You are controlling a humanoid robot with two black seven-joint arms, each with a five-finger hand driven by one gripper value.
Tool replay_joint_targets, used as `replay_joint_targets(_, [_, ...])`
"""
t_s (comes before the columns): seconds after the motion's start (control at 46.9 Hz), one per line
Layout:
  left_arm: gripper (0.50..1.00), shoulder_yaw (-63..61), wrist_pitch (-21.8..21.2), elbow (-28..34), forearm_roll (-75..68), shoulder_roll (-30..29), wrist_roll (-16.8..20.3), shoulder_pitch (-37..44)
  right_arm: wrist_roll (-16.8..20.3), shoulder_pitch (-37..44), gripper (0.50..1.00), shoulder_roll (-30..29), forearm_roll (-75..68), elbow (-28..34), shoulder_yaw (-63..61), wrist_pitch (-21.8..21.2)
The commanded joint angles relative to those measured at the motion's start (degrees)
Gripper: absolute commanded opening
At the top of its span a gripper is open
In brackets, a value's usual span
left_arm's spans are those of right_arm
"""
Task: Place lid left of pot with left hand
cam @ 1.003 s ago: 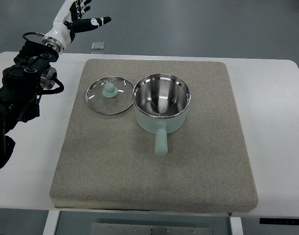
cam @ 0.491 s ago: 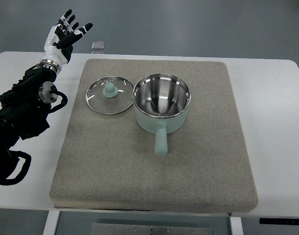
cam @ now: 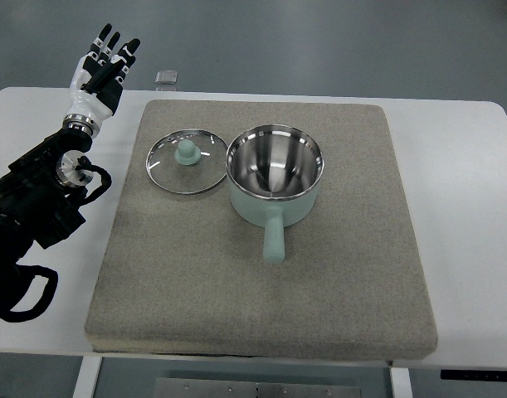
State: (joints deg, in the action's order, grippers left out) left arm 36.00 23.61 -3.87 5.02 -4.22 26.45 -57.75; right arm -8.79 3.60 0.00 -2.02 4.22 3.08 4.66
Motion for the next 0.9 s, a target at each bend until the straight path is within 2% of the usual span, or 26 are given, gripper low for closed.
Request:
replay_joint_targets(0.0, [1.000, 0.04, 0.64, 0.00, -0.01, 0.00, 0.00, 0.00, 0.00, 0.00, 0.921, 0.00, 0.00, 0.00, 0.00, 0.00])
replay_joint_targets(0.384, [1.000, 0.13, 3.02, -0.18, -0.01, 0.00, 0.00, -0.08, 0.00, 0.00, 0.921, 0.00, 0.00, 0.00, 0.00, 0.00])
replay_joint_targets(0.875, [1.000, 0.13, 3.63, -1.14, -0.09, -0.61, 0.00, 0.09, 0.00, 0.00, 0.921, 0.00, 0.00, 0.09, 0.00, -0.09])
